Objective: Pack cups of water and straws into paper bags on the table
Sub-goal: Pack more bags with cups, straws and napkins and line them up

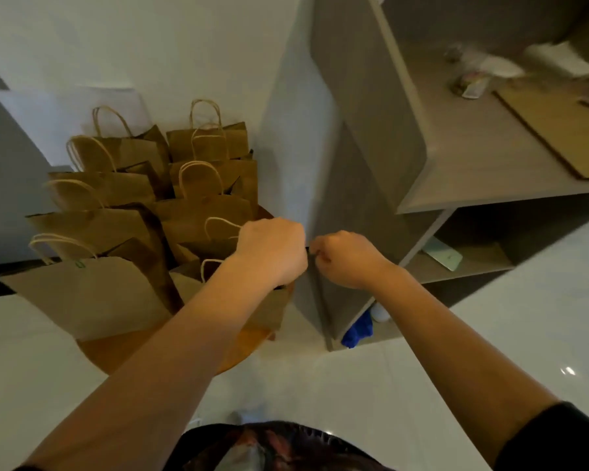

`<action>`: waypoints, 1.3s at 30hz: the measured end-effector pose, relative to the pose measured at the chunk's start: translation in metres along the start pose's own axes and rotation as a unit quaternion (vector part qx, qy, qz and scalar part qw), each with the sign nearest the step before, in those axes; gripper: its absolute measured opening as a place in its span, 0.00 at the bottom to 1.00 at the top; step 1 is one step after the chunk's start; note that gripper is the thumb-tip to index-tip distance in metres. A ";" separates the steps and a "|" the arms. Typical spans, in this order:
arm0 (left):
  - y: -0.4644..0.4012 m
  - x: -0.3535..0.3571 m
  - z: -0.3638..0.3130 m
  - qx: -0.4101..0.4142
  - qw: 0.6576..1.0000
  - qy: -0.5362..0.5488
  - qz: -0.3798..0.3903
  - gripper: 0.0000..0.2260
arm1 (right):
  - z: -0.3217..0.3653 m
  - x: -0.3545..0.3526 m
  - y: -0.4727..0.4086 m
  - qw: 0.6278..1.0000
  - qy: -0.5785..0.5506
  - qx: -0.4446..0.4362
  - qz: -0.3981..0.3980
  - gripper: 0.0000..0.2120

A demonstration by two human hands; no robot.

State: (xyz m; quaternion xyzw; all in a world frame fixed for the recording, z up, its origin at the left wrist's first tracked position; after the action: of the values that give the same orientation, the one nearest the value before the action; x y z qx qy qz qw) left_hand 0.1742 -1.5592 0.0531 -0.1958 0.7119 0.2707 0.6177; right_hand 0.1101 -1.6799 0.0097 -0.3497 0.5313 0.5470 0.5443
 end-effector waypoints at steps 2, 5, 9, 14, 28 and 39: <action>-0.001 0.001 -0.037 0.020 1.000 0.004 -0.005 0.08 | -0.026 -0.005 0.028 1.000 -0.007 0.016 -0.015 0.12; -0.005 -0.001 -0.102 0.054 0.998 0.016 -0.014 0.09 | -0.074 -0.012 0.080 0.997 -0.025 0.061 -0.050 0.10; -0.023 -0.005 -0.184 0.101 0.994 0.023 -0.020 0.10 | -0.148 -0.026 0.143 0.983 -0.057 0.126 -0.120 0.08; -0.053 -0.023 -0.267 0.128 0.991 0.026 -0.025 0.09 | -0.226 -0.050 0.198 0.964 -0.057 0.203 -0.162 0.08; -0.240 -0.080 -0.399 0.154 0.982 0.009 -0.105 0.09 | -0.417 -0.149 0.155 0.920 -0.088 0.246 -0.293 0.08; -0.406 -0.106 -0.460 0.128 0.981 0.112 -0.092 0.09 | -0.570 -0.220 0.053 0.891 -0.170 0.275 -0.318 0.07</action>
State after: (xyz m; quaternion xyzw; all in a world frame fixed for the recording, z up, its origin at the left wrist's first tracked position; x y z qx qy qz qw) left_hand 0.0841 -2.1690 0.1414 -0.2087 0.7846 0.0956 0.5760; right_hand -0.0172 -2.2688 0.1230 -0.2381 0.4206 0.2272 0.8455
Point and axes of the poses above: each hand's wrist, its own y-axis away from the middle knuckle, its own x-axis out of the palm, z = x × y, the point moved 1 cm from there along -y, towards the middle knuckle, and after that the axes turned 1 degree about y, right-handed, at the moved point
